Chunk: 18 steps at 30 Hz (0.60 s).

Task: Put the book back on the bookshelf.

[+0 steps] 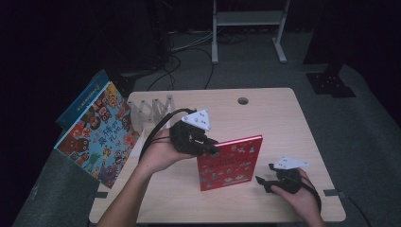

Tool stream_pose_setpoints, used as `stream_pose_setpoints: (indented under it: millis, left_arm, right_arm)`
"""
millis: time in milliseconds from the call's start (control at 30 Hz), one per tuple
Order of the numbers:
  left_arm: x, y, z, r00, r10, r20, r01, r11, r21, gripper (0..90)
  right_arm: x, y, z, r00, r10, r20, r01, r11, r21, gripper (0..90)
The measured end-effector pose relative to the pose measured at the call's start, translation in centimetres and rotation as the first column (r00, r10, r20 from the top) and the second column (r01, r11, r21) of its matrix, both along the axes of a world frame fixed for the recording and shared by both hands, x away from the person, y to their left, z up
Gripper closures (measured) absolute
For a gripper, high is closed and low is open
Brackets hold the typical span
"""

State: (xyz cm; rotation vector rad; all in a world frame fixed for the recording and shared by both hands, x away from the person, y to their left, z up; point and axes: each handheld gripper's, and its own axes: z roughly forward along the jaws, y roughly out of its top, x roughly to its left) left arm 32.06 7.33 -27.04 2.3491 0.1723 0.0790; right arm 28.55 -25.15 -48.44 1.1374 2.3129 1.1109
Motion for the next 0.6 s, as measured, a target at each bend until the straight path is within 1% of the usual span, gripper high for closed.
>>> stream_pose_setpoints:
  millis: [33, 67, 100, 133, 167, 233, 300, 400, 433, 467, 500, 533, 600]
  left_arm:
    - [0.1, -0.3, 0.3, 1.0000, -0.008, 0.000, 0.008, 0.9993, 0.037, 77.4]
    - [0.2, -0.4, 0.4, 1.0000, -0.007, 0.001, 0.007, 0.9985, 0.054, 77.2]
    - [0.3, -0.6, 0.4, 1.0000, -0.004, 0.001, 0.004, 0.9980, 0.064, 76.9]
    - [0.3, -0.6, 0.4, 1.0000, -0.004, 0.001, 0.004, 0.9980, 0.064, 76.9]
    - [0.4, -0.7, 0.5, 1.0000, -0.007, -0.005, 0.007, 0.9971, 0.076, 76.6]
    - [0.5, -1.2, 0.3, 0.9998, -0.014, -0.010, 0.015, 0.9939, 0.110, 75.4]
    - [0.6, -1.5, 0.1, 0.9998, -0.017, -0.005, 0.018, 0.9904, 0.137, 74.4]
    - [0.7, -1.8, -0.2, 0.9998, -0.016, -0.015, 0.018, 0.9893, 0.145, 74.5]
    - [0.8, -1.9, -0.3, 0.9998, -0.012, -0.014, 0.015, 0.9870, 0.160, 74.5]
    - [0.9, -2.0, -0.3, 0.9999, -0.010, -0.010, 0.011, 0.9860, 0.167, 74.4]
    - [1.0, -2.1, -0.3, 1.0000, -0.001, -0.007, 0.002, 0.9828, 0.185, 74.0]
    - [1.0, -2.1, -0.3, 1.0000, -0.001, -0.007, 0.002, 0.9828, 0.185, 73.9]
    - [1.1, -2.2, -0.2, 0.9998, 0.006, -0.019, -0.002, 0.9808, 0.195, 72.6]
  right_arm:
    - [0.3, -0.2, 0.1, 1.0000, -0.008, -0.002, 0.008, 1.000, 0.001, 24.3]
    - [0.6, -0.4, 0.1, 0.9999, -0.011, -0.002, 0.011, 1.000, -0.004, 24.3]
    - [0.8, -0.6, 0.1, 0.9999, -0.016, -0.003, 0.016, 1.000, -0.009, 24.3]
    - [0.8, -0.6, 0.1, 0.9999, -0.016, -0.003, 0.016, 1.000, -0.009, 24.3]
    - [1.3, -1.0, 0.1, 0.9996, -0.028, -0.006, 0.028, 0.999, -0.016, 24.0]
    - [1.7, -1.2, 0.0, 0.9992, -0.039, -0.008, 0.038, 0.999, -0.023, 24.0]
    - [1.9, -1.4, -0.1, 0.9986, -0.051, -0.015, 0.050, 0.998, -0.031, 23.9]
    - [2.1, -1.6, -0.4, 0.9978, -0.062, -0.021, 0.061, 0.997, -0.042, 23.9]
    - [2.1, -1.6, -0.5, 0.9976, -0.065, -0.023, 0.064, 0.997, -0.049, 24.0]
    - [2.2, -1.7, -0.7, 0.9968, -0.074, -0.028, 0.073, 0.996, -0.054, 24.2]
    - [2.3, -1.7, -0.8, 0.9958, -0.083, -0.037, 0.081, 0.995, -0.063, 24.2]
    - [2.3, -1.7, -0.8, 0.9958, -0.083, -0.037, 0.081, 0.995, -0.063, 24.2]
    - [2.5, -1.8, -1.1, 0.9945, -0.094, -0.046, 0.091, 0.993, -0.070, 24.3]
